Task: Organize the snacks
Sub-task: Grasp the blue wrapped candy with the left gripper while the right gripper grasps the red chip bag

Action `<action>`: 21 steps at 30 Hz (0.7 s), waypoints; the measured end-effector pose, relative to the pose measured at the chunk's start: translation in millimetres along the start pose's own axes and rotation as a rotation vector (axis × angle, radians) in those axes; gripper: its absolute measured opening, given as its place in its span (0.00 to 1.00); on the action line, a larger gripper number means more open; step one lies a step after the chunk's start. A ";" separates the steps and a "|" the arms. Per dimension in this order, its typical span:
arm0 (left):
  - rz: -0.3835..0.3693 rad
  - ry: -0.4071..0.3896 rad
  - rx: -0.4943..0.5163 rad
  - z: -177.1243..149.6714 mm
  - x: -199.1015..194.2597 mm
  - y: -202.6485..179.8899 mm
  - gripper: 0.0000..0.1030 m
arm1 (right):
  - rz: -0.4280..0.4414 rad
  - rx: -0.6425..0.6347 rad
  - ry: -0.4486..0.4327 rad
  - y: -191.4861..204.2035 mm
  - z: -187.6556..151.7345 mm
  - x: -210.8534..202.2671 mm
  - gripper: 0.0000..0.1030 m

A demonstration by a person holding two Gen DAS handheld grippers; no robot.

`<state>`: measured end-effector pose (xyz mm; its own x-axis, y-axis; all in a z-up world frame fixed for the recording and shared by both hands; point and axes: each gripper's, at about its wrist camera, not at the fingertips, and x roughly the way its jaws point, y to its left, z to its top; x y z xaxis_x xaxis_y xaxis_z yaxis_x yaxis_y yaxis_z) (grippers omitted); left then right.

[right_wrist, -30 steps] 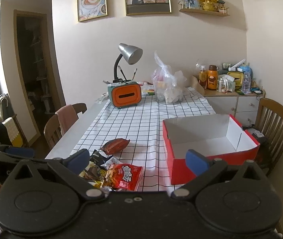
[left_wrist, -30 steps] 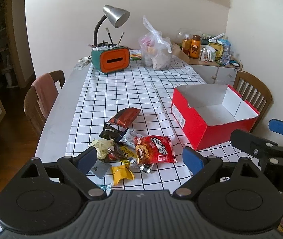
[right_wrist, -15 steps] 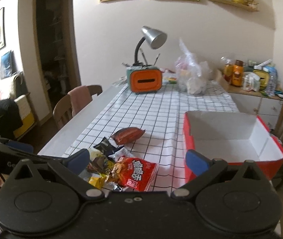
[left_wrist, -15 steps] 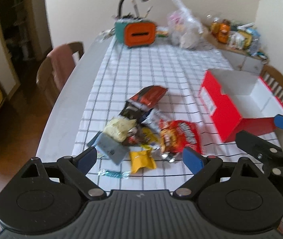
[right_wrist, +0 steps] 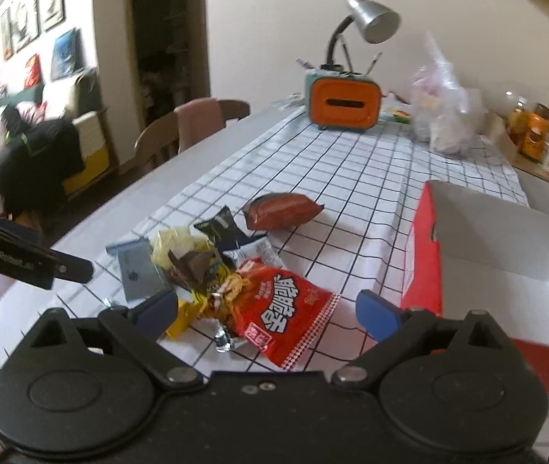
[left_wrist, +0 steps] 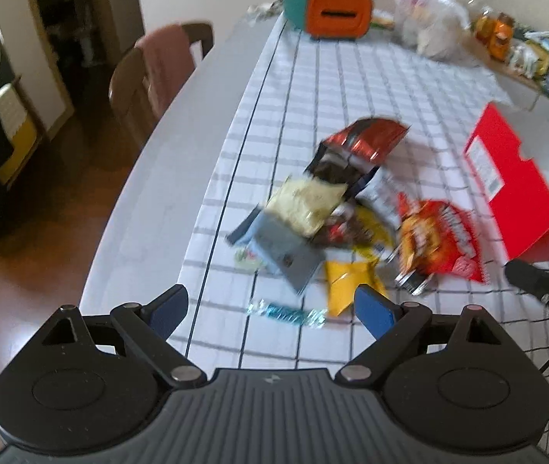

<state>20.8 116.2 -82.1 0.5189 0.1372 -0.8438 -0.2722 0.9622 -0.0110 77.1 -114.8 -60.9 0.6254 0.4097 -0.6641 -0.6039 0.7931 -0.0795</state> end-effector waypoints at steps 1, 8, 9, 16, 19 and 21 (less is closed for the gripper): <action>0.003 0.016 -0.011 -1.1 5.1 2.5 0.91 | -0.001 -0.014 0.008 -1.2 -1.0 4.4 0.96; 0.006 0.085 -0.037 -7.3 34.0 6.2 0.90 | 0.051 -0.165 0.058 -10.9 -1.7 39.9 0.94; 0.001 0.097 -0.036 -7.0 38.0 4.4 0.90 | 0.059 -0.187 0.068 -12.1 -0.5 44.6 0.94; 0.001 0.180 -0.116 -1.1 61.8 3.7 0.87 | 0.146 -0.400 0.135 -8.2 7.2 77.3 0.92; 0.007 0.208 -0.146 1.9 70.2 4.4 0.83 | 0.180 -0.486 0.162 -3.8 10.1 89.4 0.90; 0.003 0.231 -0.173 3.2 75.6 5.3 0.76 | 0.210 -0.525 0.181 -1.7 12.7 95.6 0.90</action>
<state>61.1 132.4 -144.2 0.3250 0.0638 -0.9436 -0.4178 0.9048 -0.0827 144.2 -71.2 -114.8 0.3993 0.4139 -0.8181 -0.8983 0.3549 -0.2589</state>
